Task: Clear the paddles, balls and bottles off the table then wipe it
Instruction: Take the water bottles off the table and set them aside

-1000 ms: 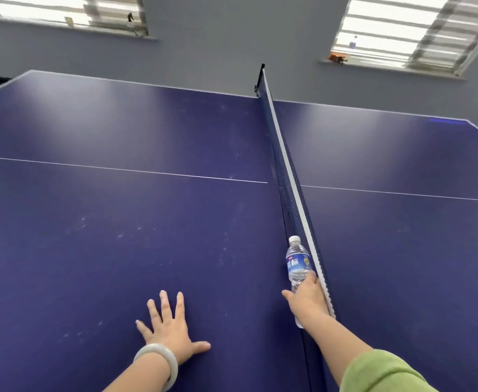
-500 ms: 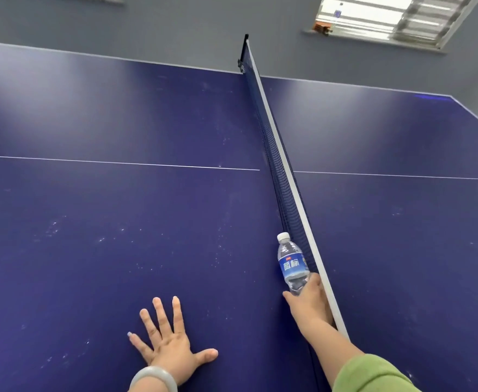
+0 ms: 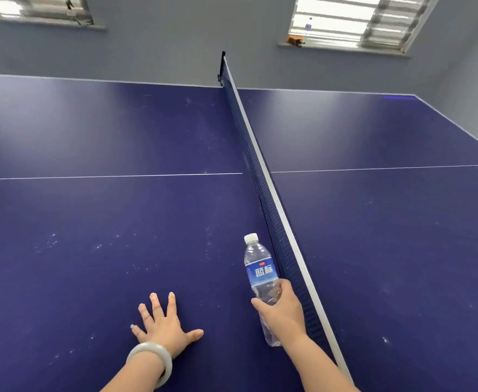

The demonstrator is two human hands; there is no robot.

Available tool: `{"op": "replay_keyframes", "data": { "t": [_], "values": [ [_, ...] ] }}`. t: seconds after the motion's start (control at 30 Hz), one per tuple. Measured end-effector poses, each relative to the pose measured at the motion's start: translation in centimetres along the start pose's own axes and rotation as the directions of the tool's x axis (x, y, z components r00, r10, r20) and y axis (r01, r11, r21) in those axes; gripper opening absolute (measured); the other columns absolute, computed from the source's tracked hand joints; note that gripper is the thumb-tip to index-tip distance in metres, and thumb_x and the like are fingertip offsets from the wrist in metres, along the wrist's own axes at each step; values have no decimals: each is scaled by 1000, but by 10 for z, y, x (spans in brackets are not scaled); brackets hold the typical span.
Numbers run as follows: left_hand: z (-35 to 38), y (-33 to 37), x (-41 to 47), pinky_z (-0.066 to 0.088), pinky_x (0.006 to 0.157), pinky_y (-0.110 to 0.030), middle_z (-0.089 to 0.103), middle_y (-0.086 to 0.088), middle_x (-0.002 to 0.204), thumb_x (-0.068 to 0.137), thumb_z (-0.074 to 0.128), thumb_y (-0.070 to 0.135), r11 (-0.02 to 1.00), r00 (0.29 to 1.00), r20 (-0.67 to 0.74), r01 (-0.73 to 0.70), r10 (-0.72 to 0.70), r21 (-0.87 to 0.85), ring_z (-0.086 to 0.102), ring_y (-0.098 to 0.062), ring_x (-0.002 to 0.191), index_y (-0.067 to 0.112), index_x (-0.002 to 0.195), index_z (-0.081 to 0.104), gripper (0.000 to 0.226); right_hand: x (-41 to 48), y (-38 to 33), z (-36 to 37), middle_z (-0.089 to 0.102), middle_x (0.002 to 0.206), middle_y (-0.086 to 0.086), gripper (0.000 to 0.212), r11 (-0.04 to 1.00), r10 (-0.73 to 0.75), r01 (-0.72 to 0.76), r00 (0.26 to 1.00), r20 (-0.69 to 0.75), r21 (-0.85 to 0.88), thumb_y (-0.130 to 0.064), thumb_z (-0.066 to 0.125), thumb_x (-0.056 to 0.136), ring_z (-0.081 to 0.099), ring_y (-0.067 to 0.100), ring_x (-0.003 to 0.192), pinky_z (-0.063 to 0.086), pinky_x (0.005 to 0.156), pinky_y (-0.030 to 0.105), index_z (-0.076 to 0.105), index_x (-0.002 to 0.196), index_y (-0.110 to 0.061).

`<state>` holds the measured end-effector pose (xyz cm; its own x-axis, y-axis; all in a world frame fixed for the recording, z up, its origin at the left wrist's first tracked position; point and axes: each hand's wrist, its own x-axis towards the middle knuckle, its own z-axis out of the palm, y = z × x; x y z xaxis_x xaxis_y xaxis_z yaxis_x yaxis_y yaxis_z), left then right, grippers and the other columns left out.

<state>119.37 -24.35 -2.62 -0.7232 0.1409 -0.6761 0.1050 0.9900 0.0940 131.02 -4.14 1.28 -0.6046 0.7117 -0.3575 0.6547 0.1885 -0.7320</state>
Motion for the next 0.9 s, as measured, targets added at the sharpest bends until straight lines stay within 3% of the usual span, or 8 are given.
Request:
{"op": "replay_keyframes", "data": {
  "t": [0.13, 0.2, 0.27, 0.43, 0.53, 0.6, 0.7, 0.9],
  "values": [
    [-12, -1, -14, 16, 120, -48, 4, -4, 163, 83, 55, 71, 997, 995, -71, -72, 72, 1, 3, -29, 150, 24, 155, 9, 97, -28, -14, -23, 68, 94, -9, 46, 958, -6, 35, 995, -103, 284, -16, 82, 73, 66, 5, 85, 50, 72, 20, 52, 105, -28],
    [-17, 9, -23, 22, 118, -45, 19, -2, 158, 85, 55, 68, 985, 980, -105, -168, 170, 31, 16, -26, 147, 23, 152, 19, 88, -45, -17, -36, 69, 93, -5, 49, 924, 22, 53, 981, -191, 379, -11, 83, 72, 68, 11, 86, 55, 77, 28, 51, 105, -28],
    [-20, 25, -33, 25, 115, -41, 25, -1, 154, 87, 55, 64, 953, 947, -117, -295, 301, 62, 24, -24, 144, 22, 150, 23, 82, -64, -18, -49, 68, 93, -4, 50, 896, 54, 77, 959, -279, 437, -11, 83, 71, 68, 12, 86, 54, 76, 28, 51, 106, -27],
    [-14, 79, -64, 25, 115, -36, 28, 3, 152, 92, 52, 57, 777, 777, -92, -601, 623, 187, 29, -19, 141, 23, 152, 20, 76, -114, 1, -76, 67, 97, -5, 50, 860, 172, 107, 860, -481, 500, -13, 83, 72, 67, 11, 88, 55, 81, 33, 51, 108, -25],
    [-4, 112, -91, 25, 116, -35, 28, 4, 151, 93, 52, 54, 665, 662, -94, -717, 743, 209, 30, -17, 141, 22, 152, 22, 73, -144, 19, -94, 68, 96, -4, 49, 847, 223, 125, 799, -559, 517, -11, 83, 72, 68, 10, 87, 53, 74, 25, 51, 108, -24],
    [4, 133, -113, 27, 115, -34, 28, 4, 151, 93, 54, 54, 592, 582, -116, -777, 805, 216, 31, -17, 140, 22, 151, 25, 72, -162, 32, -110, 67, 95, -5, 49, 836, 263, 126, 763, -591, 534, -11, 83, 73, 67, 8, 85, 50, 68, 18, 51, 108, -23],
    [24, 162, -152, 26, 115, -34, 27, 4, 151, 92, 55, 55, 482, 473, -94, -848, 876, 220, 28, -17, 141, 23, 150, 27, 72, -190, 60, -136, 66, 96, -5, 49, 819, 311, 143, 704, -639, 556, -12, 83, 73, 67, 11, 87, 50, 72, 23, 50, 107, -24],
    [89, 223, -243, 26, 115, -37, 24, 2, 152, 91, 56, 55, 350, 375, 52, -900, 926, 262, 26, -21, 142, 22, 151, 22, 76, -251, 133, -203, 67, 94, -2, 46, 747, 438, 202, 567, -698, 633, -8, 84, 71, 67, 15, 86, 51, 73, 28, 54, 102, -24]
  ]
}}
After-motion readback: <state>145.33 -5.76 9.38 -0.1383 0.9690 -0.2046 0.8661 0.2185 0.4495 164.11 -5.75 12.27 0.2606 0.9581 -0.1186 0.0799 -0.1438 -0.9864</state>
